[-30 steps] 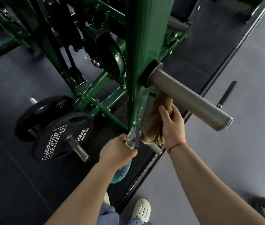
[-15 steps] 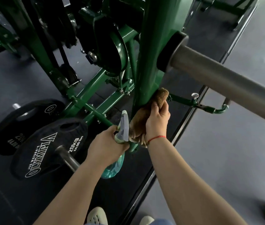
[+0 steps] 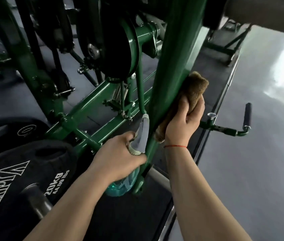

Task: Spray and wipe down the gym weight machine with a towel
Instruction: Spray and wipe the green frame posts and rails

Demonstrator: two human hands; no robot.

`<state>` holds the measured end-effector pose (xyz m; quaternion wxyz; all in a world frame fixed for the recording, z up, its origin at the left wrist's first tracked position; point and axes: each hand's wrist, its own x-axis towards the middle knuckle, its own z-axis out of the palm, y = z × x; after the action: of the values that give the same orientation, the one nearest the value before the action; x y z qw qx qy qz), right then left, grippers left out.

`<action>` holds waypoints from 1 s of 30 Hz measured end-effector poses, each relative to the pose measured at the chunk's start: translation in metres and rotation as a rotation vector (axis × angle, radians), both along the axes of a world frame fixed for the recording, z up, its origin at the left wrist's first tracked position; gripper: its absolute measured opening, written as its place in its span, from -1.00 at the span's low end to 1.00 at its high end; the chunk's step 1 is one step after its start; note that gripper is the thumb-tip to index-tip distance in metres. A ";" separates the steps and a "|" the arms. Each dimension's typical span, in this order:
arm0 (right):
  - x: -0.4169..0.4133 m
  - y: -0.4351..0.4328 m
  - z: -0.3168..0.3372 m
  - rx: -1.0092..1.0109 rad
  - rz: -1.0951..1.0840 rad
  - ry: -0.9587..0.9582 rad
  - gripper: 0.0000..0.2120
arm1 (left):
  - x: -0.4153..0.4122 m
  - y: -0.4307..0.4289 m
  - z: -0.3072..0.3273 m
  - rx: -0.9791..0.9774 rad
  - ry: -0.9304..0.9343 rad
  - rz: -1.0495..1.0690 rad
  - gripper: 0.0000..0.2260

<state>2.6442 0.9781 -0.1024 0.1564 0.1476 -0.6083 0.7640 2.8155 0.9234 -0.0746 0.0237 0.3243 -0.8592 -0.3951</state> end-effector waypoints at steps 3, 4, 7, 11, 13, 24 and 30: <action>-0.003 -0.001 -0.042 -0.040 0.035 -0.077 -0.49 | -0.004 0.000 -0.028 -0.027 0.050 -0.010 -0.78; -0.001 0.000 -0.059 -0.043 0.043 -0.090 -0.49 | -0.004 0.002 -0.037 -0.034 0.064 -0.014 -0.75; 0.004 0.006 -0.096 -0.016 0.082 -0.117 -0.49 | -0.003 0.011 -0.057 -0.045 0.098 -0.029 -0.70; 0.008 0.012 -0.086 0.031 0.072 -0.075 -0.52 | -0.001 0.020 -0.058 -0.042 0.107 -0.033 -0.67; 0.014 0.013 -0.060 0.010 0.060 0.020 -0.53 | 0.002 0.021 -0.053 -0.023 0.115 -0.032 -0.65; 0.011 0.013 -0.029 0.110 -0.073 0.620 -0.46 | 0.018 -0.001 -0.021 0.085 0.283 0.065 -0.64; 0.020 0.022 0.007 0.226 -0.186 0.835 -0.49 | 0.024 -0.005 -0.012 0.078 0.306 0.051 -0.69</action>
<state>2.6647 1.0003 -0.0952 0.4399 0.4044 -0.5832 0.5503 2.8399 0.9180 -0.0864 0.1522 0.2828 -0.8210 -0.4721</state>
